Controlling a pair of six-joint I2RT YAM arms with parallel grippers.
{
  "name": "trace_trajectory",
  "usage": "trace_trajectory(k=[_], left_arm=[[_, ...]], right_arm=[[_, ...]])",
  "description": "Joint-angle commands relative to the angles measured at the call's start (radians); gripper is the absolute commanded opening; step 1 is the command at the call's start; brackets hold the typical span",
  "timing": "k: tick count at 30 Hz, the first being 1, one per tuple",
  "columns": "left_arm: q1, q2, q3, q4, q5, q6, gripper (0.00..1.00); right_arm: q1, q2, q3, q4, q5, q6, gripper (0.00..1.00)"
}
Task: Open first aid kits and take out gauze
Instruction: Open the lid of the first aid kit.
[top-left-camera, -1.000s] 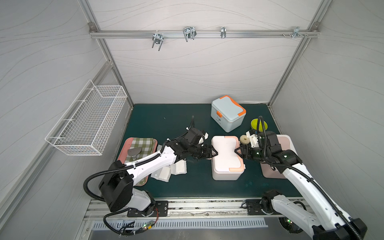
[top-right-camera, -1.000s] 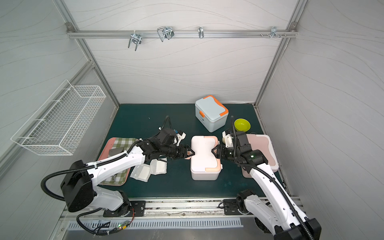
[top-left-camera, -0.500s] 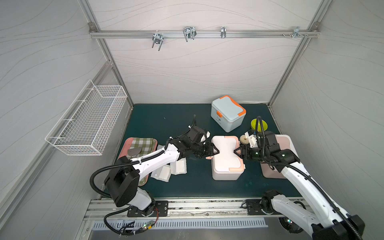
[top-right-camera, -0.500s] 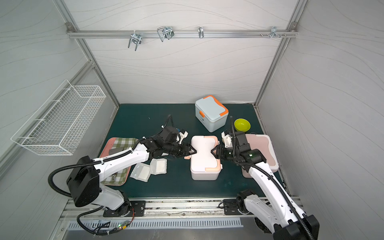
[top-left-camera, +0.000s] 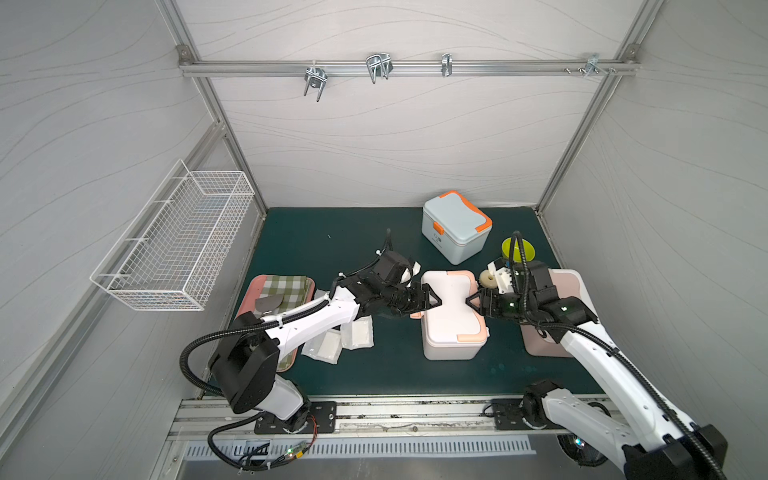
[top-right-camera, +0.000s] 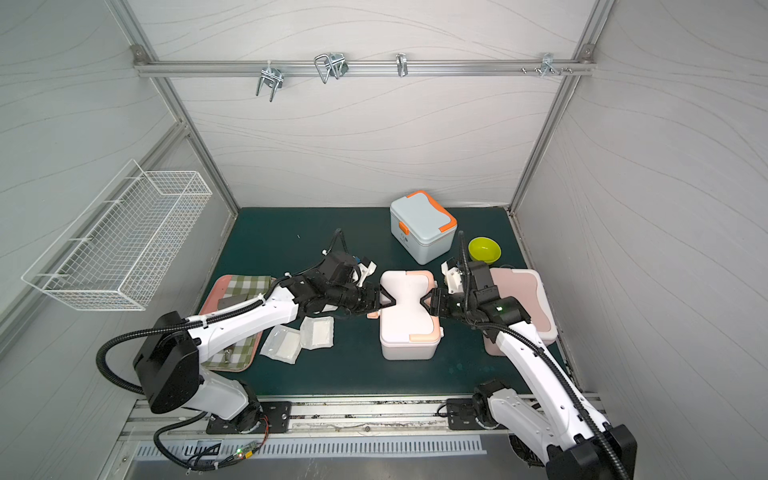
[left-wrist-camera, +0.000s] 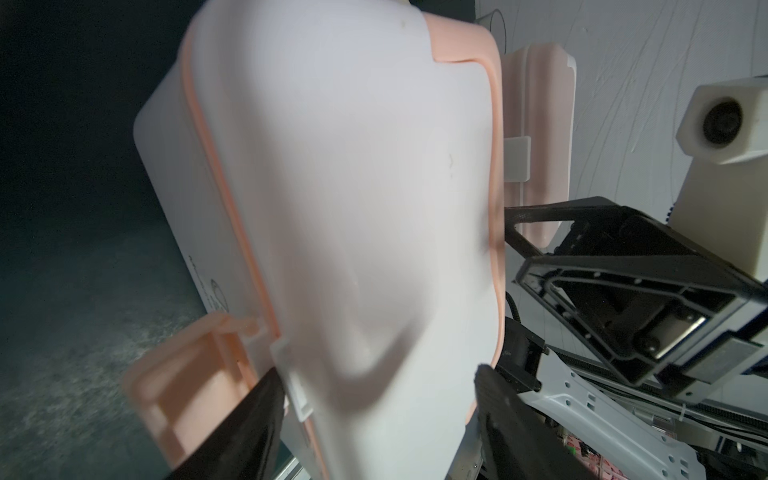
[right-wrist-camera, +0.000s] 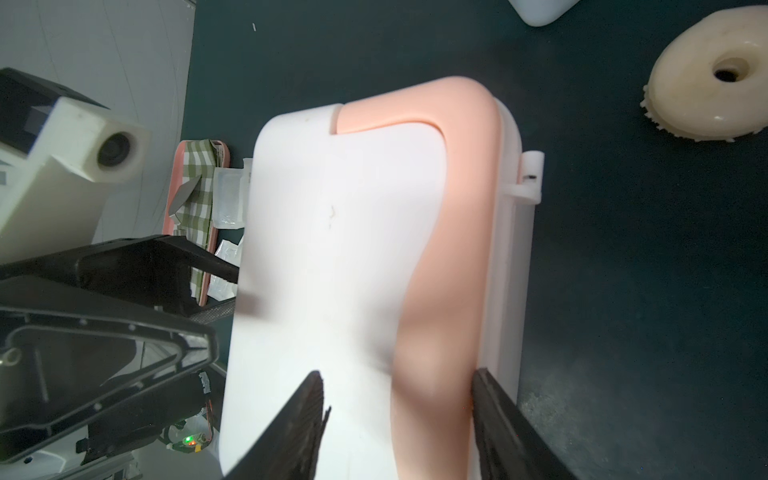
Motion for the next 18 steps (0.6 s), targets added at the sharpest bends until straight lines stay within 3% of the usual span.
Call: trace_trajectory(k=[1,10,18], left_arm=[[-0.002,-0.011,0.014,0.168,0.108,-0.051,0.73],[0.025,-0.074,-0.027,0.244,0.14,-0.113,0.73],[0.026,-0.076,-0.014,0.283,0.176,-0.14,0.73]], right_arm=[[0.03,0.021,-0.029,0.021,-0.117,0.019,0.58],[0.03,0.019,-0.009,0.006,-0.11,0.028,0.6],[0.03,-0.001,0.036,-0.052,-0.04,0.017,0.81]])
